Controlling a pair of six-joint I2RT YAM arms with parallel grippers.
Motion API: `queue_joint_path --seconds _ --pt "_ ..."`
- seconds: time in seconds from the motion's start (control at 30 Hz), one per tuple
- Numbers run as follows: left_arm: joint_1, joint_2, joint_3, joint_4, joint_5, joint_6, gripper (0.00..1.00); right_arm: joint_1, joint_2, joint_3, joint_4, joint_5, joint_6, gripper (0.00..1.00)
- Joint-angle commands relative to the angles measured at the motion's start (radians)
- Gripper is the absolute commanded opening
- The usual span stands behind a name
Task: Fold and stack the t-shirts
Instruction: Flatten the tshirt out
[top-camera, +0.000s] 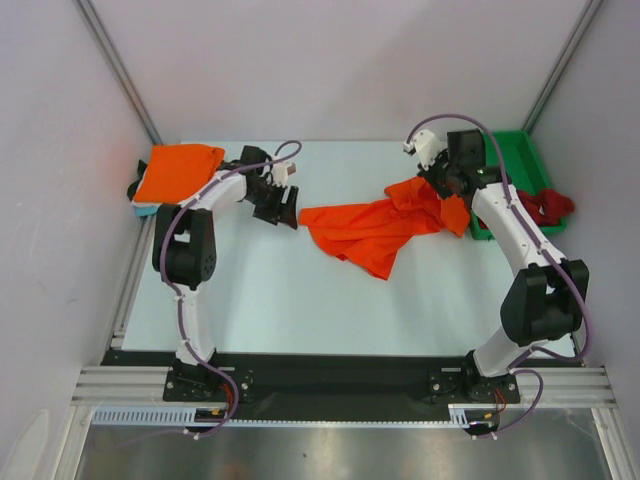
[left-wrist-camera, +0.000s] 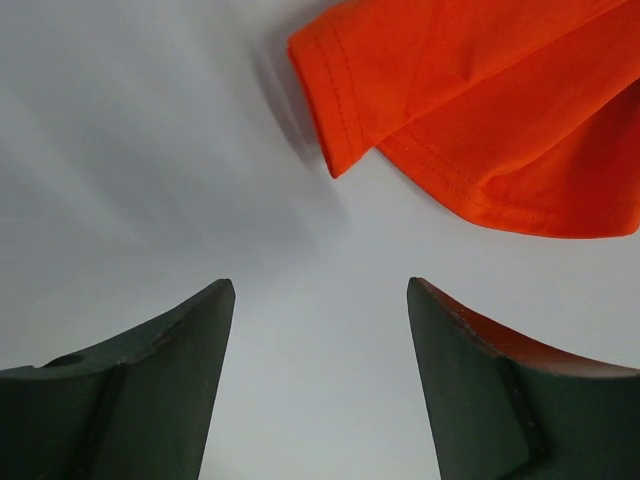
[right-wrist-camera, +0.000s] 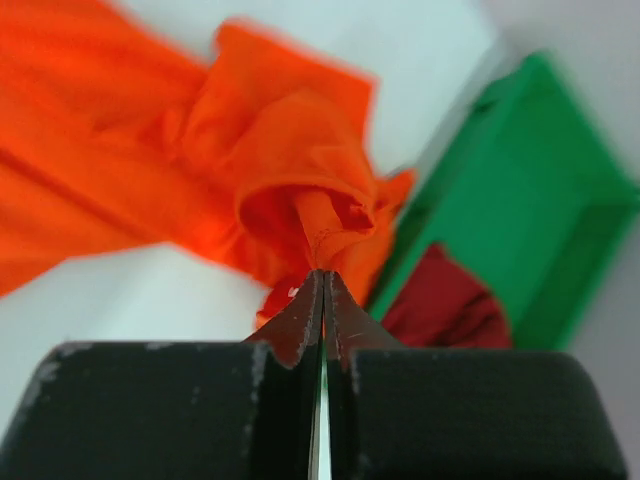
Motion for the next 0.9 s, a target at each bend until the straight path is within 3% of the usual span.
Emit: queue_joint_path --seconds 0.0,0.13,0.23,0.53,0.87 --pt "-0.051 -0.014 0.047 -0.031 -0.010 0.084 0.75 -0.004 -0.046 -0.006 0.017 -0.039 0.024 0.00" --pt "-0.136 -0.028 0.032 0.057 -0.182 0.152 0.69 -0.007 -0.041 -0.009 0.021 -0.036 0.032 0.00" --pt "-0.147 0.074 0.172 -0.038 -0.185 0.150 0.58 -0.007 -0.034 -0.004 0.023 -0.038 0.035 0.00" --pt "-0.142 0.206 0.339 -0.064 -0.234 0.127 0.54 -0.009 -0.037 -0.004 0.020 -0.024 0.026 0.00" --pt "-0.142 0.177 0.277 -0.061 -0.207 0.121 0.52 -0.036 -0.040 -0.023 0.043 -0.025 0.030 0.00"
